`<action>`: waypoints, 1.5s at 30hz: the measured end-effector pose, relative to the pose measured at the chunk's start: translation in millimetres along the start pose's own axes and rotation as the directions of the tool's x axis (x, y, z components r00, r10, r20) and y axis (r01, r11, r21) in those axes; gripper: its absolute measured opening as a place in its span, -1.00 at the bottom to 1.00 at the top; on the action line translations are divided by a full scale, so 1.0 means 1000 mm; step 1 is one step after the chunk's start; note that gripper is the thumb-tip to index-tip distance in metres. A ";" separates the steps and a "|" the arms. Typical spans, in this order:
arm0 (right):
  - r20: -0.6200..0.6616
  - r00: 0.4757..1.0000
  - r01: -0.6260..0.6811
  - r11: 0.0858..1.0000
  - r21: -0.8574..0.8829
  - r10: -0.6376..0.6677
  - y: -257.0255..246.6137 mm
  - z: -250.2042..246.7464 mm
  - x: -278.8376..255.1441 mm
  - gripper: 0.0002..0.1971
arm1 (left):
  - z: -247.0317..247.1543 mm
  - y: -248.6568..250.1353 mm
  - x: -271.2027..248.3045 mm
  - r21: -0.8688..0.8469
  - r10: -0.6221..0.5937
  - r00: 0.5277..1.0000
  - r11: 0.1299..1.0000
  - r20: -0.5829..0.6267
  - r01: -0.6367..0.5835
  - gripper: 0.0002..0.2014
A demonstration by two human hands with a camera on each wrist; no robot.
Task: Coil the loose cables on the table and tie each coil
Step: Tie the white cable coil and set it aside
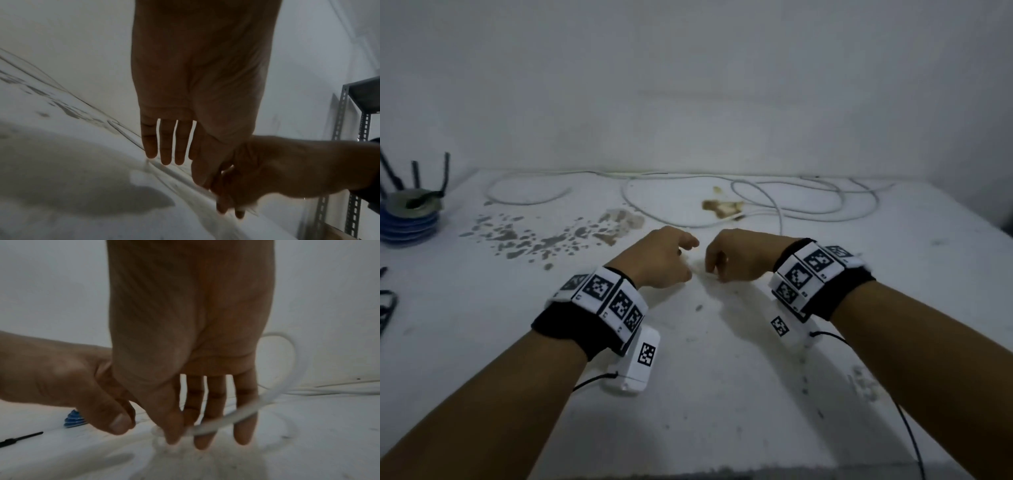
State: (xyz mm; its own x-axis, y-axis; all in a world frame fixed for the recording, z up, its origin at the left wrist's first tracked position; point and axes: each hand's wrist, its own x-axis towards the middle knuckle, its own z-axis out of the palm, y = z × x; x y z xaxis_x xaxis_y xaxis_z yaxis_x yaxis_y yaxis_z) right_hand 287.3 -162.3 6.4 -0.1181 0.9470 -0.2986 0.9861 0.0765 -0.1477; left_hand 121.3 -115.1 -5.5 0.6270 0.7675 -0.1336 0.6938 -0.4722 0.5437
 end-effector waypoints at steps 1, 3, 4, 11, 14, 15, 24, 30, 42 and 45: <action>-0.031 0.999 0.030 0.999 0.045 -0.029 0.004 0.000 -0.004 -0.72 | 0.006 0.006 0.003 0.040 0.015 1.000 0.999 0.018 -0.016 -0.47; -0.141 0.986 0.105 0.986 0.130 -0.087 0.010 -0.004 -0.013 -0.74 | 0.012 0.014 0.009 0.079 0.050 0.999 0.996 0.001 -0.050 -0.74; -0.214 0.971 0.142 0.978 0.152 -0.108 0.013 -0.008 -0.017 -0.78 | 0.013 0.016 0.010 0.057 0.074 0.997 0.996 -0.023 -0.072 -0.84; -0.566 0.823 0.149 0.981 0.128 -0.052 0.056 -0.040 -0.037 -0.66 | -0.018 0.016 0.002 -0.587 0.029 0.933 0.770 -0.358 -0.249 -0.71; -0.699 0.715 0.188 0.954 0.232 0.029 0.076 -0.046 -0.040 -0.60 | -0.039 0.012 -0.002 -0.763 -0.066 0.879 0.530 -0.472 -0.370 -0.69; -0.735 0.677 0.196 0.950 0.244 0.049 0.080 -0.049 -0.040 -0.61 | -0.045 0.012 -0.003 -0.800 -0.105 0.861 0.440 -0.497 -0.408 -0.69; -0.812 0.527 0.269 0.856 0.441 0.253 0.086 -0.049 -0.023 -0.64 | -0.077 -0.022 -0.011 -0.892 -0.262 0.867 -0.049 -0.423 -0.450 -0.69; -0.551 0.779 0.413 0.417 0.810 0.299 -0.016 -0.022 0.010 -0.56 | -0.044 -0.003 0.000 -0.933 -0.098 0.947 -0.169 -0.304 -0.317 -0.67; -0.573 0.794 0.400 0.537 0.742 0.201 -0.033 -0.013 0.029 -0.50 | -0.055 -0.053 -0.023 -0.948 -0.138 0.953 0.215 -0.268 -0.236 -0.67; -0.522 0.849 0.321 0.701 0.637 0.085 -0.028 -0.009 0.027 -0.48 | -0.067 -0.059 -0.030 -0.889 -0.127 0.953 0.412 -0.274 -0.200 -0.72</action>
State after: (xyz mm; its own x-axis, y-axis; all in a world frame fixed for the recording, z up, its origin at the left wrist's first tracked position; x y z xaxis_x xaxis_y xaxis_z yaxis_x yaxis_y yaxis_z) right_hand 257.5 -135.9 10.8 0.0448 0.9731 0.2258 0.5783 0.1591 -0.8002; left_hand 37.7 -81.6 22.5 0.4125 0.9105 0.0301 -0.1547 0.0375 0.9873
